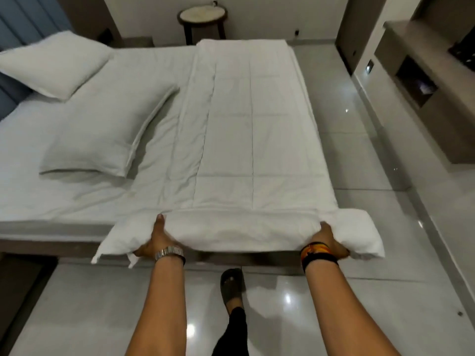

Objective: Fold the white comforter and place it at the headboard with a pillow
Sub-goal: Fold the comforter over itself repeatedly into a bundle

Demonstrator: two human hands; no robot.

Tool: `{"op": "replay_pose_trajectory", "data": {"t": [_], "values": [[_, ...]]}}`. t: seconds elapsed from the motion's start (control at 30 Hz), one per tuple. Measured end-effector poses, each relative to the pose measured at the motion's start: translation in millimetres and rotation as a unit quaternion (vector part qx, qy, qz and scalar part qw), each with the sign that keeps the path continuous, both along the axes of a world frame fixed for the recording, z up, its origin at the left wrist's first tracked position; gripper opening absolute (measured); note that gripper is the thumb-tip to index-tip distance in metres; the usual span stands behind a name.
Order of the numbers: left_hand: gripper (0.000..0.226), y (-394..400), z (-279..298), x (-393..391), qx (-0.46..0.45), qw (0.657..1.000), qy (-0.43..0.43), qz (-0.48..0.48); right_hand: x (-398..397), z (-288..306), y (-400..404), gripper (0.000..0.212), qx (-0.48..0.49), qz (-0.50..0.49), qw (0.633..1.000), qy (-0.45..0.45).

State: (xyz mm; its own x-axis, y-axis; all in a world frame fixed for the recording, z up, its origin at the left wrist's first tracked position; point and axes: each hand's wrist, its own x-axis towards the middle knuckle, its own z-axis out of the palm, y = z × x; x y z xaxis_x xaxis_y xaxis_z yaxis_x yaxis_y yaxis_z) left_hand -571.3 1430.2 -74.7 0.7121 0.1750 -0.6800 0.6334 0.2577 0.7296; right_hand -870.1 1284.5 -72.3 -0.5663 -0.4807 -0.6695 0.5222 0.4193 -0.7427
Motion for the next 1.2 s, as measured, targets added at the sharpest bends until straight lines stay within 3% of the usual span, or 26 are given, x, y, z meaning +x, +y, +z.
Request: {"op": "replay_pose_trajectory", "data": {"t": [0.17, 0.27, 0.33, 0.4, 0.47, 0.57, 0.63, 0.7, 0.8, 0.87, 0.9, 1.07, 1.2], "values": [[0.136, -134.3, 32.0, 77.1, -0.037, 0.994, -0.082, -0.064, 69.3, 33.8, -145.0, 0.084, -0.053, 0.076, 0.996, 0.0], [0.129, -223.7, 32.7, 126.6, -0.077, 0.973, -0.147, -0.159, 106.9, 39.8, -240.1, 0.051, -0.094, 0.197, 0.971, -0.102], [0.11, -266.2, 27.7, 140.8, -0.071, 0.921, -0.225, -0.309, 117.9, 35.7, -286.7, 0.041, -0.093, 0.276, 0.95, -0.115], [0.09, -293.3, 11.4, 145.7, -0.006, 0.839, -0.283, -0.465, 122.2, 16.7, -311.9, 0.042, -0.058, 0.337, 0.94, -0.005], [0.077, -299.6, -20.2, 143.1, 0.087, 0.771, -0.319, -0.544, 122.0, -19.3, -302.3, 0.049, -0.019, 0.403, 0.893, 0.201], [0.077, -273.8, -77.6, 136.0, 0.314, 0.723, -0.347, -0.509, 114.9, -72.2, -251.5, 0.065, 0.026, 0.416, 0.82, 0.393], [0.095, -240.5, -107.4, 133.7, 0.418, 0.736, -0.308, -0.434, 99.6, -97.4, -231.4, 0.076, 0.097, 0.424, 0.777, 0.455], [0.118, -203.2, -131.7, 139.4, 0.466, 0.785, -0.218, -0.345, 73.9, -113.3, -232.3, 0.094, 0.155, 0.406, 0.775, 0.459], [0.13, -172.9, -153.7, 148.0, 0.433, 0.865, -0.075, -0.241, 57.1, -120.5, -246.5, 0.119, 0.206, 0.34, 0.849, 0.347], [0.139, -180.2, -155.8, 146.3, 0.316, 0.928, -0.072, -0.184, 72.3, -125.1, -244.7, 0.128, 0.187, 0.294, 0.898, 0.269], [0.141, -189.8, -154.9, 142.5, 0.285, 0.943, -0.066, -0.158, 83.5, -127.5, -242.2, 0.132, 0.175, 0.274, 0.913, 0.245], [0.155, -240.1, -151.6, 118.5, 0.247, 0.961, 0.035, -0.118, 105.0, -140.0, -246.0, 0.144, 0.168, 0.231, 0.938, 0.197], [0.155, -255.5, -148.9, 118.2, 0.202, 0.968, 0.002, -0.151, 102.0, -143.0, -258.2, 0.14, 0.186, 0.215, 0.939, 0.194]]}}
